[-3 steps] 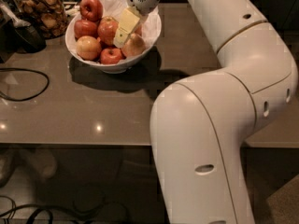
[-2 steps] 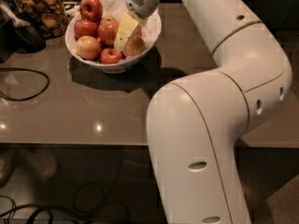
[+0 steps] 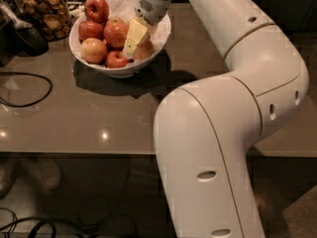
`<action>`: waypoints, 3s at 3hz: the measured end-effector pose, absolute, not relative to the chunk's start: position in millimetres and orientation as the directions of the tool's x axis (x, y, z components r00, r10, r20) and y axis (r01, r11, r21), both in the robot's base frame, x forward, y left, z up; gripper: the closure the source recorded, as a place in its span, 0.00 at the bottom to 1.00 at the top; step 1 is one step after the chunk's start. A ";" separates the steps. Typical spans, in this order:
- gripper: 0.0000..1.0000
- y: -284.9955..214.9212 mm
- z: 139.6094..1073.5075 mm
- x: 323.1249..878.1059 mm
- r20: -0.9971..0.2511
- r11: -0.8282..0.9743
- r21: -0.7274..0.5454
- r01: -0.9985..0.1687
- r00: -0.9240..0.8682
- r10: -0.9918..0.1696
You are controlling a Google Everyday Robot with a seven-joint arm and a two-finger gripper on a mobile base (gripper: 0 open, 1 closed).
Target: Pick apple from white bowl
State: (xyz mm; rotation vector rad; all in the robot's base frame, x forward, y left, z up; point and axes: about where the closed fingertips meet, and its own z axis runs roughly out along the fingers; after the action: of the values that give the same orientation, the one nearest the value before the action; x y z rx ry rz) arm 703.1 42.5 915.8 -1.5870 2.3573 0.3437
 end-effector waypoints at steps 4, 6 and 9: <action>0.78 39.4 902.9 699.4 -0.367 0.380 0.103 -0.919 -0.390 -0.845; 1.00 22.2 928.2 700.7 -0.453 0.407 0.093 -0.909 -0.403 -0.796; 1.00 -5.3 1003.0 672.6 -0.624 0.355 0.136 -0.925 -0.358 -0.694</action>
Offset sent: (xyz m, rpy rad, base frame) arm -0.0219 -0.0219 -0.0119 0.0366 0.1622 -0.0025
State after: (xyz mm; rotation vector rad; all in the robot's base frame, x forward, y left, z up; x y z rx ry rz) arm 672.6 -5.3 1003.0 -1.4078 2.1576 0.6630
